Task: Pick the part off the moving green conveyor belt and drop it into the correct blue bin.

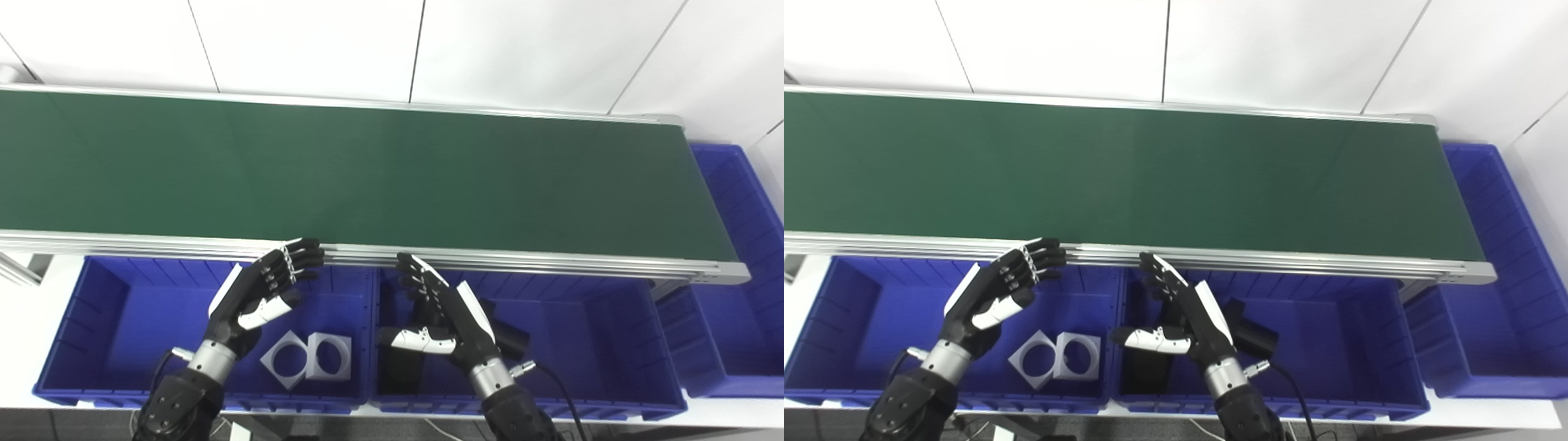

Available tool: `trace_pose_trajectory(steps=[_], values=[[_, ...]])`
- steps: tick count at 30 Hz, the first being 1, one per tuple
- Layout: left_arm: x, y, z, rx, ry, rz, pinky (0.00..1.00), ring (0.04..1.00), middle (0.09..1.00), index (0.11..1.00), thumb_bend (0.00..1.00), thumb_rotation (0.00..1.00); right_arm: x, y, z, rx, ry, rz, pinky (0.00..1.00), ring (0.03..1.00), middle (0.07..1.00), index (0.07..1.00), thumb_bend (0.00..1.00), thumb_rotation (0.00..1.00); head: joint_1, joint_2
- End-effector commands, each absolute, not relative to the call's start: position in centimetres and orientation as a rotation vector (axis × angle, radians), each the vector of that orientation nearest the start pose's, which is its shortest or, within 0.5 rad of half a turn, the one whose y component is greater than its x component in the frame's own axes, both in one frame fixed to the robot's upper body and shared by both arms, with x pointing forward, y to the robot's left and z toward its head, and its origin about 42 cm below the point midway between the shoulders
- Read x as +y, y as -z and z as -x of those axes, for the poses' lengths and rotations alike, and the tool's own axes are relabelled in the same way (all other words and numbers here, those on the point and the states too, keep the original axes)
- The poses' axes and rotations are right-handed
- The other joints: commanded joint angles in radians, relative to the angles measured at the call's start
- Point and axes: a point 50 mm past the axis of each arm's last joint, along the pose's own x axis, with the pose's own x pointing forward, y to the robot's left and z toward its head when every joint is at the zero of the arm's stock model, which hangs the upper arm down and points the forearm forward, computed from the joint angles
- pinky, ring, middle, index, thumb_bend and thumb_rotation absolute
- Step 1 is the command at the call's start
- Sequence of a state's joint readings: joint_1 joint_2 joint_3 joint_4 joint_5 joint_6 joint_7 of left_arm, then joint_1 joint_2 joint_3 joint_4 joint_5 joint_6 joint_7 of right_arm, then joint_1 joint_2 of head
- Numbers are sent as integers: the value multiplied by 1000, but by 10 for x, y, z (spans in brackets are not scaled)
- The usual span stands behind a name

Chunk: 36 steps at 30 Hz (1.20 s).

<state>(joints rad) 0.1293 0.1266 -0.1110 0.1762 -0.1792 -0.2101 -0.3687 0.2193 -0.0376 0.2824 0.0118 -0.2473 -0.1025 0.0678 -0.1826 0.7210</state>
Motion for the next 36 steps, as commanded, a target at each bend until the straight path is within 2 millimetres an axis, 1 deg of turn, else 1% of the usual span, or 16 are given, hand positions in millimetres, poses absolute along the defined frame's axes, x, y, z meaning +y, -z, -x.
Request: trace_pose_trajectory(steps=[1, 2, 3, 4, 5, 6, 7, 8, 9, 10, 12, 15, 22, 28, 33, 36], values=[[213, -37, -227, 22, 428, 71, 742, 779, 775, 782, 1000, 481, -152, -51, -199, 27, -322, 206, 774, 851, 889, 912, 926, 436, 10, -16], [213, -36, -227, 25, 427, 78, 742, 784, 780, 787, 1000, 465, -153, -50, -199, 29, -318, 197, 772, 851, 888, 912, 919, 429, 16, -32], [213, -35, -227, 27, 426, 83, 747, 790, 784, 790, 1000, 451, -153, -48, -198, 30, -315, 191, 772, 851, 888, 911, 912, 423, 16, -32], [212, -33, -226, 28, 426, 86, 760, 809, 800, 802, 1000, 435, -154, -47, -198, 28, -312, 190, 768, 848, 886, 909, 898, 424, 19, -48], [212, -32, -226, 29, 427, 87, 762, 812, 803, 804, 1000, 433, -154, -46, -197, 26, -309, 191, 767, 848, 886, 909, 895, 425, 19, -48], [212, -31, -226, 31, 427, 85, 767, 819, 809, 808, 1000, 429, -155, -45, -197, 24, -305, 186, 766, 847, 885, 908, 890, 426, 19, -62], [212, -30, -226, 32, 428, 84, 777, 834, 824, 818, 1000, 416, -155, -44, -196, 22, -302, 183, 765, 845, 883, 905, 882, 427, 19, -62], [212, -29, -226, 32, 429, 79, 781, 839, 829, 821, 1000, 412, -155, -42, -196, 20, -299, 180, 764, 844, 882, 905, 879, 427, 18, -82], [212, -28, -226, 34, 432, 76, 783, 843, 836, 829, 1000, 406, -155, -41, -196, 18, -296, 176, 767, 844, 882, 906, 872, 444, 18, -82], [212, -27, -226, 38, 434, 76, 786, 847, 841, 834, 1000, 403, -155, -39, -196, 15, -290, 169, 766, 843, 881, 905, 870, 449, 19, -97], [212, -25, -226, 46, 435, 78, 797, 851, 845, 845, 1000, 372, -155, -35, -196, 13, -283, 158, 765, 838, 874, 901, 867, 473, 20, -113], [212, -22, -227, 50, 436, 64, 805, 851, 848, 850, 1000, 350, -155, -33, -196, 0, -270, 150, 762, 831, 865, 893, 851, 483, 24, -137], [209, -19, -227, 59, 434, 60, 808, 850, 851, 858, 1000, 283, -155, -29, -194, -34, -243, 132, 768, 824, 850, 881, 819, 464, 37, -162], [207, -18, -227, 59, 437, 51, 798, 849, 850, 859, 1000, 277, -156, -26, -192, -79, -224, 147, 767, 823, 853, 882, 817, 444, 37, -187], [206, -16, -227, 59, 444, 59, 801, 841, 843, 863, 993, 271, -157, -24, -192, -83, -221, 156, 765, 824, 857, 887, 822, 444, 40, -192], [204, -16, -227, 59, 448, 61, 809, 842, 841, 861, 997, 271, -158, -24, -193, -83, -224, 159, 763, 826, 860, 888, 823, 437, 42, -187]])
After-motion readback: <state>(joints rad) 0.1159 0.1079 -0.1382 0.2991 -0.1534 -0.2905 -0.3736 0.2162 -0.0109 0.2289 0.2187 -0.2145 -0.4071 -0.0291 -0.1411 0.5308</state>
